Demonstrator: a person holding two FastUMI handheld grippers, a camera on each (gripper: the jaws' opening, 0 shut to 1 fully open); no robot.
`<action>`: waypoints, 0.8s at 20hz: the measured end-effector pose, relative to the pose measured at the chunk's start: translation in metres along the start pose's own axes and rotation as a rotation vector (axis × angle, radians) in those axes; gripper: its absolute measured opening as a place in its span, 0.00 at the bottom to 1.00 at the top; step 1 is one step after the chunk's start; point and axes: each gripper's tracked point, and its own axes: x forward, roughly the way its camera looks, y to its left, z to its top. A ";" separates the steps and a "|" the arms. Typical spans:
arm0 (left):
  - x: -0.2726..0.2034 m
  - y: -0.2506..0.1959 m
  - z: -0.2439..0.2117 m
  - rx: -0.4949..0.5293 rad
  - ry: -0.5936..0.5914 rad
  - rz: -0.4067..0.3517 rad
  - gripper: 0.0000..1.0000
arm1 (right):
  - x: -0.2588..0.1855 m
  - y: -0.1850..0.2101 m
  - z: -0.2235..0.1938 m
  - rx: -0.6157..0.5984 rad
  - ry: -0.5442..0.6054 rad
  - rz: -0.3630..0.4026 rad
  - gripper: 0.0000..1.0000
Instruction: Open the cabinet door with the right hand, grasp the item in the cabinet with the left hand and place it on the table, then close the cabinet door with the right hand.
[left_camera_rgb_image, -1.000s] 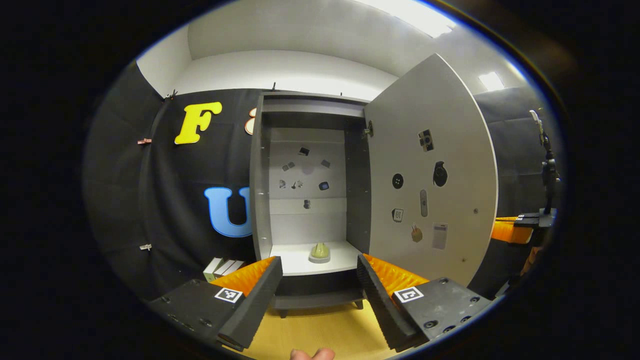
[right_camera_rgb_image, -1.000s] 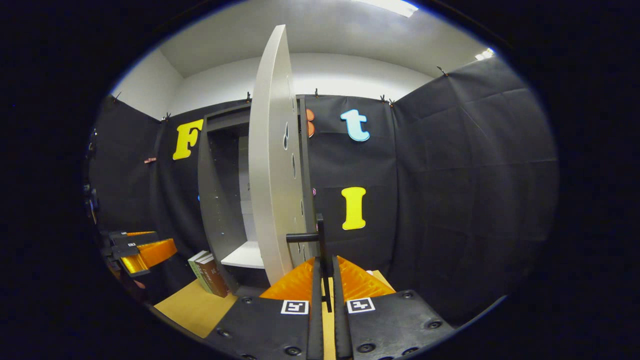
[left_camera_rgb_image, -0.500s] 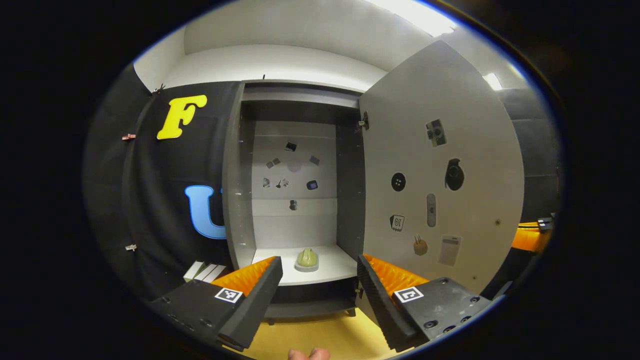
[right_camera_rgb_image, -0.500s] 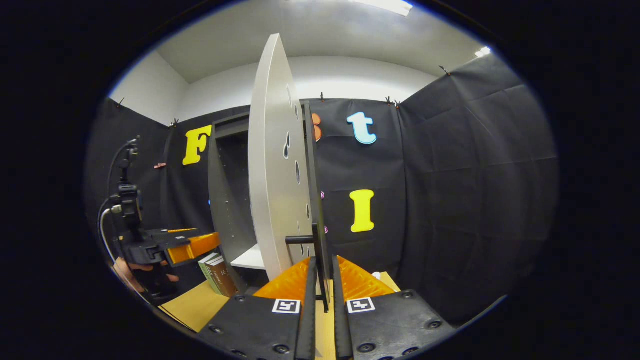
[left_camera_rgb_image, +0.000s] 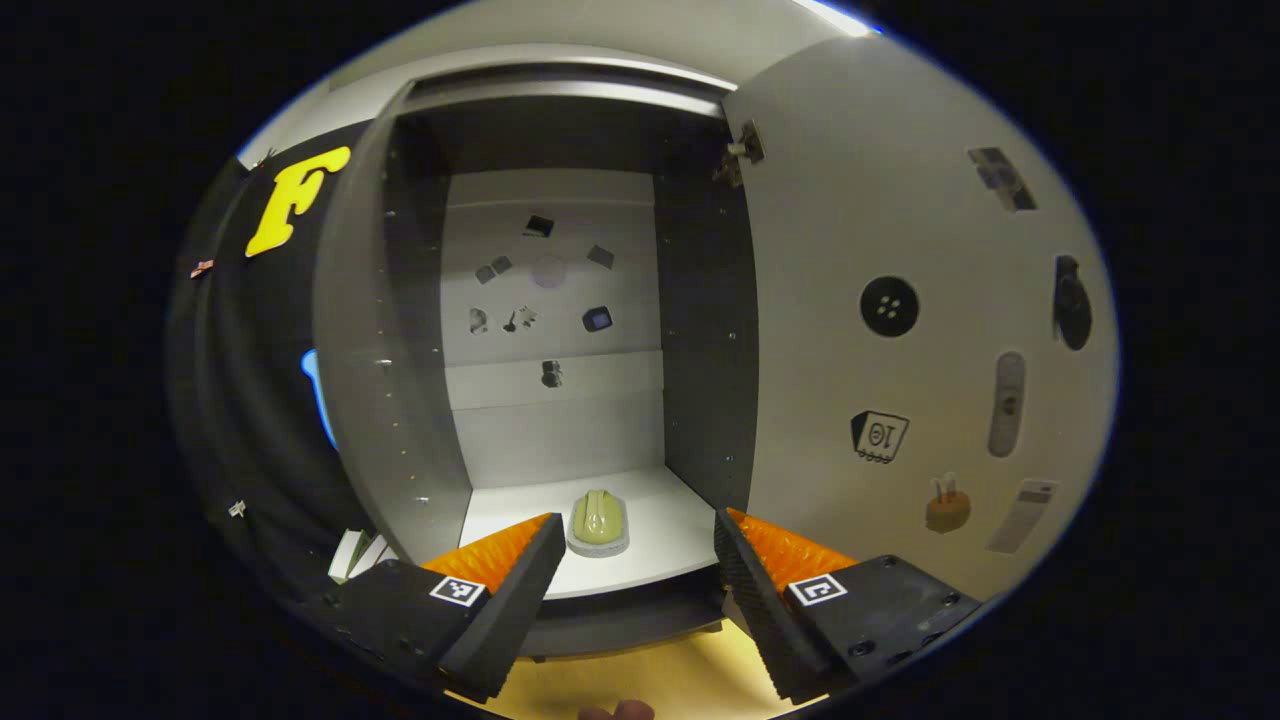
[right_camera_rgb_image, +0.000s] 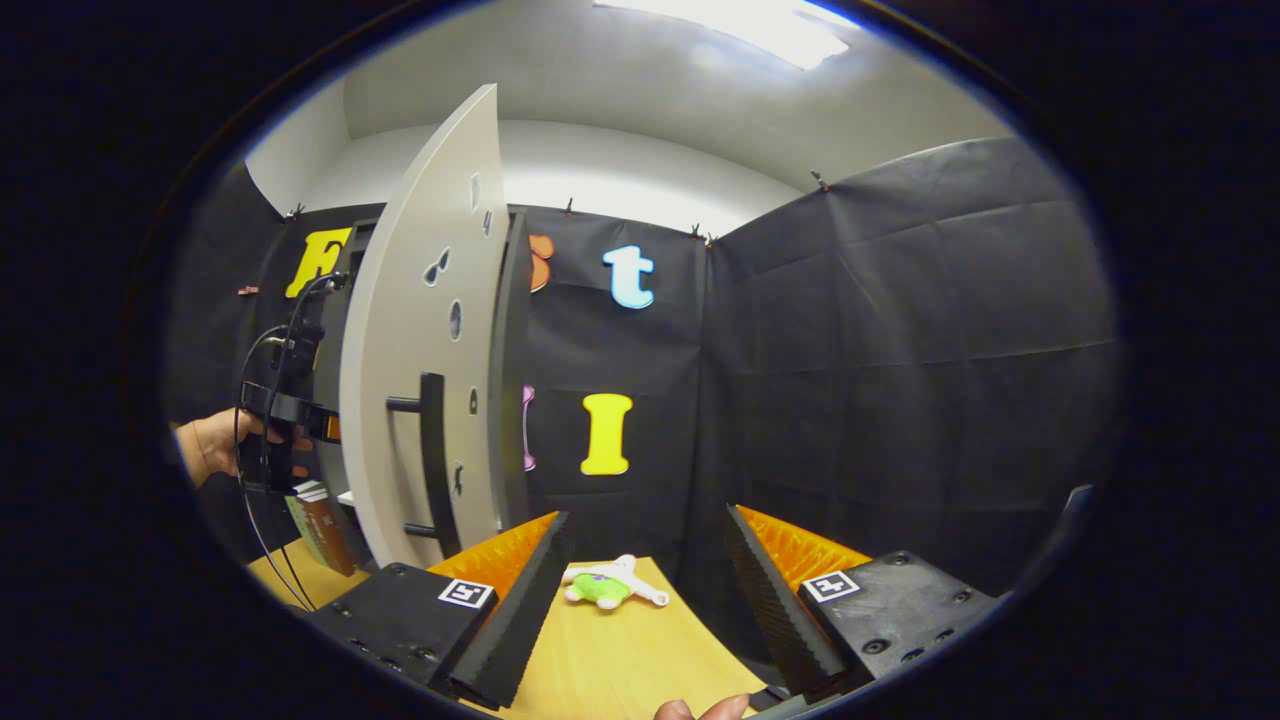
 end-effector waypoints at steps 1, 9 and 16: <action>0.013 0.002 -0.005 -0.001 0.032 -0.012 0.94 | -0.001 -0.007 -0.005 -0.020 0.004 -0.006 0.96; 0.126 0.046 -0.029 -0.010 0.311 -0.012 0.89 | -0.007 -0.071 -0.052 -0.034 0.108 -0.087 0.98; 0.187 0.070 -0.075 -0.063 0.527 0.027 0.82 | -0.013 -0.128 -0.059 -0.065 0.116 -0.198 0.98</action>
